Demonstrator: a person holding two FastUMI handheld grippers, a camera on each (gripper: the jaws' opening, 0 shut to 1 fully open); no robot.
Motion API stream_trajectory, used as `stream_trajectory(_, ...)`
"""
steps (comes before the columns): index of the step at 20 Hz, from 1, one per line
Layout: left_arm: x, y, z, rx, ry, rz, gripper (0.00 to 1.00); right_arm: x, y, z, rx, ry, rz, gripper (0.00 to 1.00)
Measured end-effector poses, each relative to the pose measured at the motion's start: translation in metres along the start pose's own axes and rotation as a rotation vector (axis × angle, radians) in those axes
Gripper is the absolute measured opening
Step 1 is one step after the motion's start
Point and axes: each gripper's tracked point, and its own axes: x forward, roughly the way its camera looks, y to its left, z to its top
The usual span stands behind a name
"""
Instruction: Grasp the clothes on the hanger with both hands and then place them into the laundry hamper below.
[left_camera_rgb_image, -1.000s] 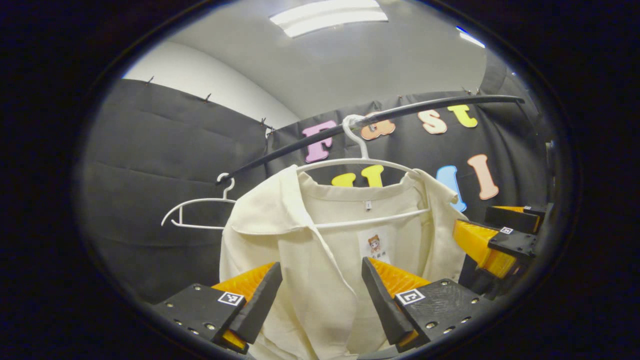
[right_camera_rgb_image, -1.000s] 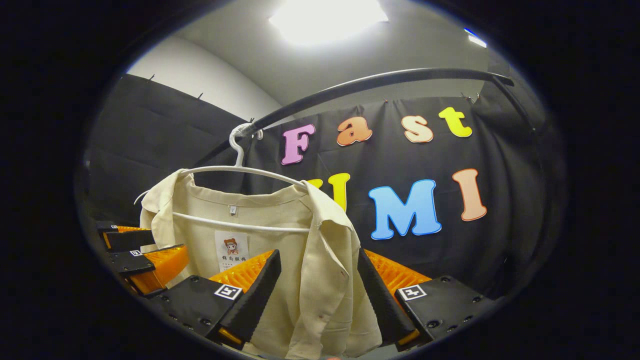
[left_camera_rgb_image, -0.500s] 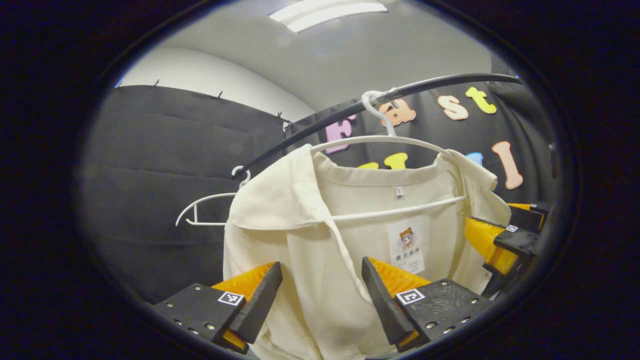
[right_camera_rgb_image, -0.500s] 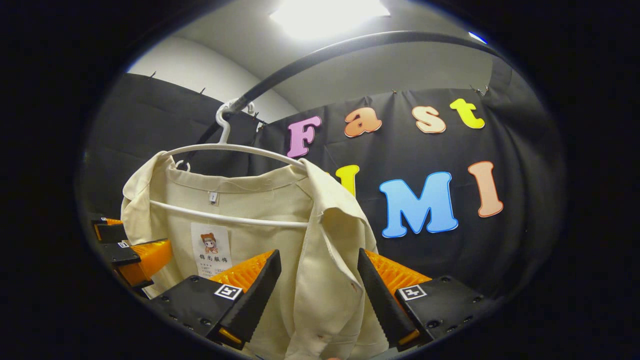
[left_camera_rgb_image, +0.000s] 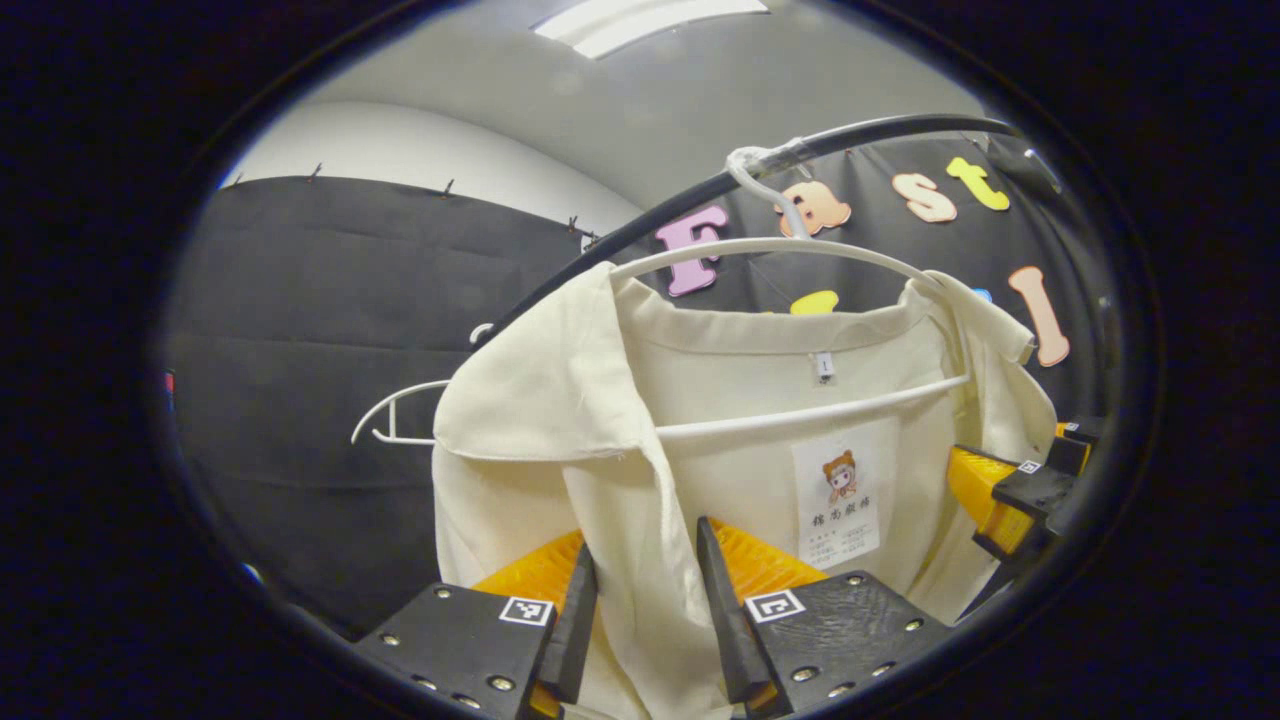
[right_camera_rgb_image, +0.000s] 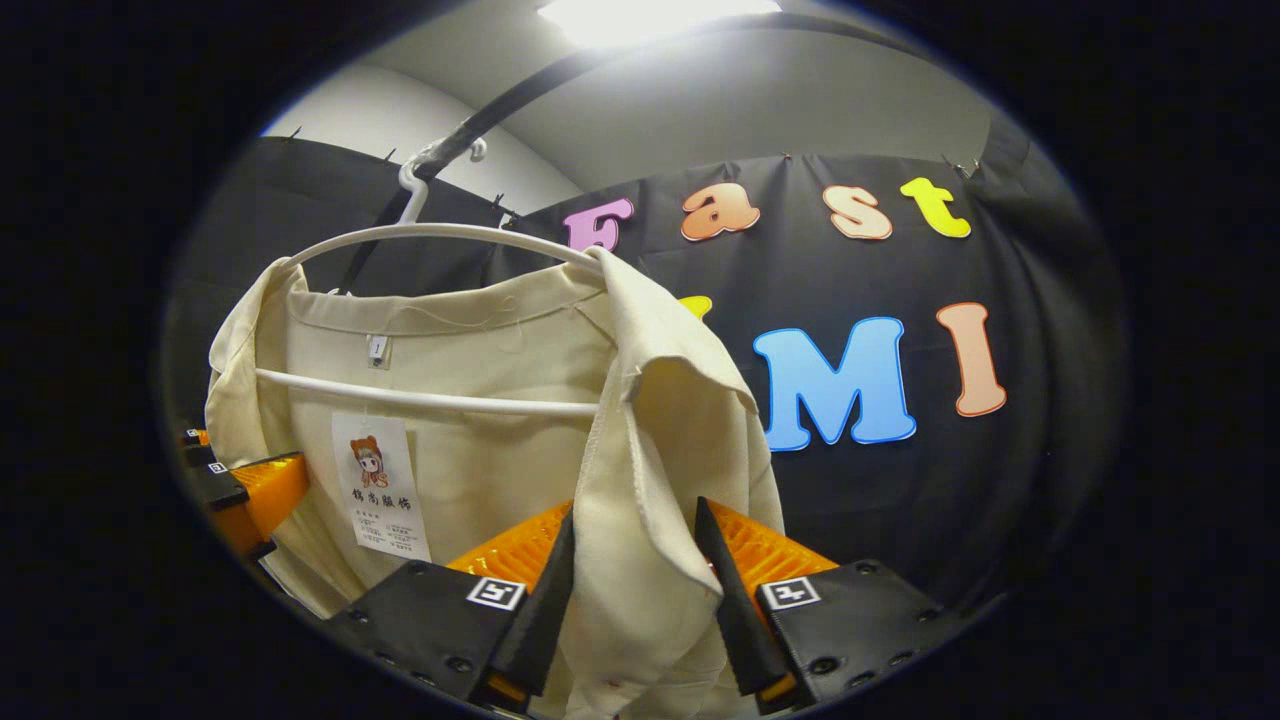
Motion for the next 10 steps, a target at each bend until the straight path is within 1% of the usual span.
stream_trajectory(1,0.001,-0.001,0.000,0.002,0.003,-0.002,0.48,0.000,0.000,0.000,0.000,0.002,0.003,0.62)
stream_trajectory(2,0.002,-0.003,-0.001,0.001,0.008,-0.016,0.55,0.000,0.000,-0.002,-0.003,0.008,0.002,0.47)
stream_trajectory(3,0.013,0.011,-0.004,0.004,-0.007,0.042,0.55,0.000,-0.003,-0.002,-0.005,0.008,-0.005,0.34)
stream_trajectory(4,-0.002,0.017,0.002,-0.001,-0.016,0.060,0.30,0.001,-0.010,-0.002,-0.012,0.006,-0.035,0.17)
stream_trajectory(5,-0.002,0.016,0.001,-0.013,-0.013,0.047,0.05,0.002,-0.015,-0.003,-0.032,0.014,-0.050,0.06)
stream_trajectory(6,-0.007,0.019,0.003,-0.017,-0.015,0.052,0.12,0.003,-0.015,-0.002,-0.046,0.019,-0.056,0.02)
stream_trajectory(7,-0.004,0.030,0.000,-0.015,-0.018,0.096,0.20,0.004,-0.015,-0.002,-0.060,0.022,-0.055,0.01)
stream_trajectory(8,-0.005,0.038,0.001,-0.022,-0.021,0.110,0.03,0.002,-0.021,-0.001,-0.072,0.014,-0.068,0.01)
stream_trajectory(10,-0.011,0.043,0.003,-0.038,-0.022,0.106,0.01,-0.001,-0.032,0.010,-0.098,-0.029,-0.107,0.01)
